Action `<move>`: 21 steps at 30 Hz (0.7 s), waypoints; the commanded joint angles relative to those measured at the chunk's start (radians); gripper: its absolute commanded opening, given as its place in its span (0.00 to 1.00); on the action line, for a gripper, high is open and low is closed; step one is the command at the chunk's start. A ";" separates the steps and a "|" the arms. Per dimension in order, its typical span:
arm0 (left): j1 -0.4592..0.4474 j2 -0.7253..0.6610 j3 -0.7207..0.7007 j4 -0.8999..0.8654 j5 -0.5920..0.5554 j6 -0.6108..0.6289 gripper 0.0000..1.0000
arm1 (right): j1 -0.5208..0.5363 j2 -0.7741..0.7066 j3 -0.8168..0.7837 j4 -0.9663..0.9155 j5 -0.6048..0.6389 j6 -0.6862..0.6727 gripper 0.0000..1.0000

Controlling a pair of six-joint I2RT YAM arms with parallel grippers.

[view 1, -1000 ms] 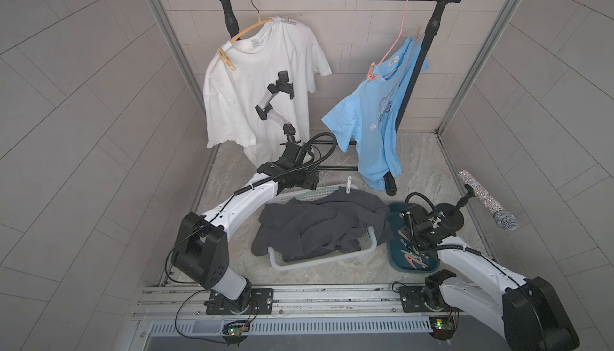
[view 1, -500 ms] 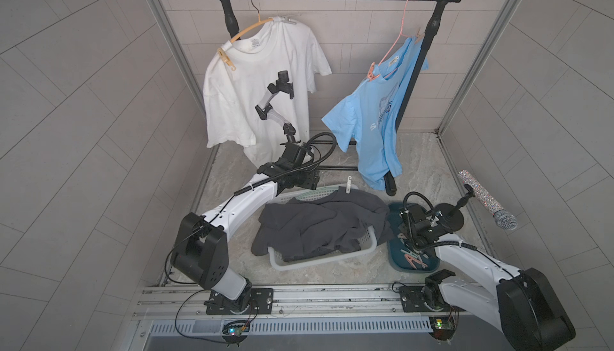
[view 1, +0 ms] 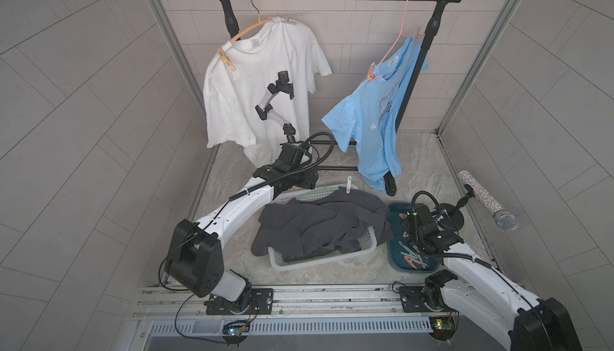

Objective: Use clothespins to secure the t-shirt on both sides of the hanger
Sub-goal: Pick up the clothespin from the storage box.

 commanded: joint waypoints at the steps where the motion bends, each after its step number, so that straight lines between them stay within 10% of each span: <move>1: -0.005 -0.045 -0.048 0.088 0.056 0.010 0.68 | 0.000 -0.077 0.048 -0.020 0.028 -0.100 0.00; 21: -0.072 -0.246 -0.306 0.629 0.413 -0.057 0.73 | 0.130 -0.080 0.371 0.117 -0.063 -0.495 0.00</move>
